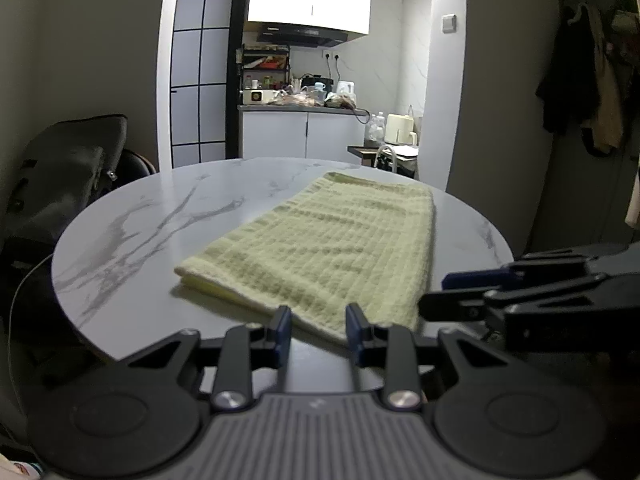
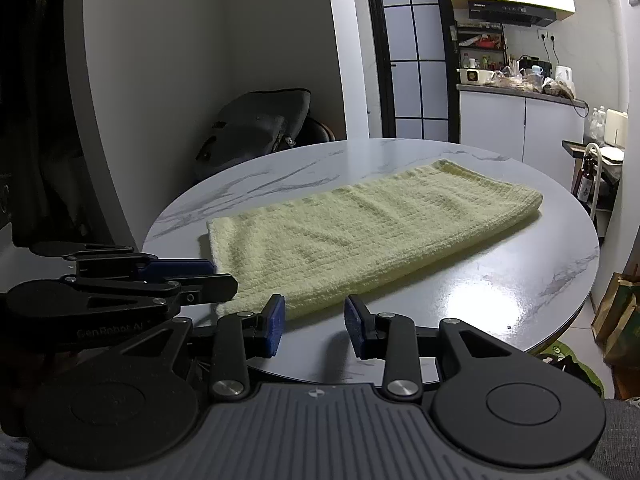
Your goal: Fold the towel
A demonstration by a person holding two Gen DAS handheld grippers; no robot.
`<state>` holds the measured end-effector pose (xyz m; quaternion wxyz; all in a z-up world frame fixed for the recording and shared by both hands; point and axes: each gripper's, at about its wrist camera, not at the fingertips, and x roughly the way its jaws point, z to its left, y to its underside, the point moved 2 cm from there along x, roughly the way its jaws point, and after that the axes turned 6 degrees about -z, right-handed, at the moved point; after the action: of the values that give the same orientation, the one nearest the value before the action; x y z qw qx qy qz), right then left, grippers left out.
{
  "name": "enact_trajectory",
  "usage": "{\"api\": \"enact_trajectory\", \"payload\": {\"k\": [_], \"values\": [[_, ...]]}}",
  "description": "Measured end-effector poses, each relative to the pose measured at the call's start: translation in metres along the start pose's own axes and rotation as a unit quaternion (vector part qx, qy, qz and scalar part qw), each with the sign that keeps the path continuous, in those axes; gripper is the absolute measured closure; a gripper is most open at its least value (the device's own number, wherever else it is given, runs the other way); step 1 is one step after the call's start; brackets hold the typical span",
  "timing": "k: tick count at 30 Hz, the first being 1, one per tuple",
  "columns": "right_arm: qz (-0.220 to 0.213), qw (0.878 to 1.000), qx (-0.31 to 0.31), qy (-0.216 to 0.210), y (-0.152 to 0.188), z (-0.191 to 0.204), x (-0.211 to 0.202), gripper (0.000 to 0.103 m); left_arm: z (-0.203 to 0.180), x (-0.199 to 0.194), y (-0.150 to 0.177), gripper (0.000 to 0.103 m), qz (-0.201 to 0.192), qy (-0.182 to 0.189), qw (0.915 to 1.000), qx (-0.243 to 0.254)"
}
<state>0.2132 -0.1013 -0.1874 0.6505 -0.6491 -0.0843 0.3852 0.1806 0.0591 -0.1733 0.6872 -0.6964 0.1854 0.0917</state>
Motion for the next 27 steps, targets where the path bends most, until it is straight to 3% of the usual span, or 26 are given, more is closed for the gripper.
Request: {"api": "enact_trajectory", "payload": {"k": [7, 14, 24, 27], "values": [[-0.014, 1.0, -0.004, -0.027, -0.009, 0.016, -0.005, 0.066, 0.015, -0.006, 0.0, 0.071, -0.001, -0.019, 0.9998, -0.003], [0.0, 0.998, -0.018, -0.052, -0.004, 0.034, 0.0, 0.066, 0.026, -0.009, 0.001, 0.07, -0.001, -0.033, 0.9994, -0.014], [0.018, 0.999, -0.044, -0.02, 0.009, 0.035, 0.004, 0.067, 0.024, -0.012, 0.002, 0.066, -0.002, -0.036, 0.9992, -0.017], [0.015, 0.998, -0.065, -0.015, 0.012, 0.038, 0.002, 0.072, 0.022, -0.012, 0.002, 0.066, -0.003, -0.035, 0.9992, -0.017]]}}
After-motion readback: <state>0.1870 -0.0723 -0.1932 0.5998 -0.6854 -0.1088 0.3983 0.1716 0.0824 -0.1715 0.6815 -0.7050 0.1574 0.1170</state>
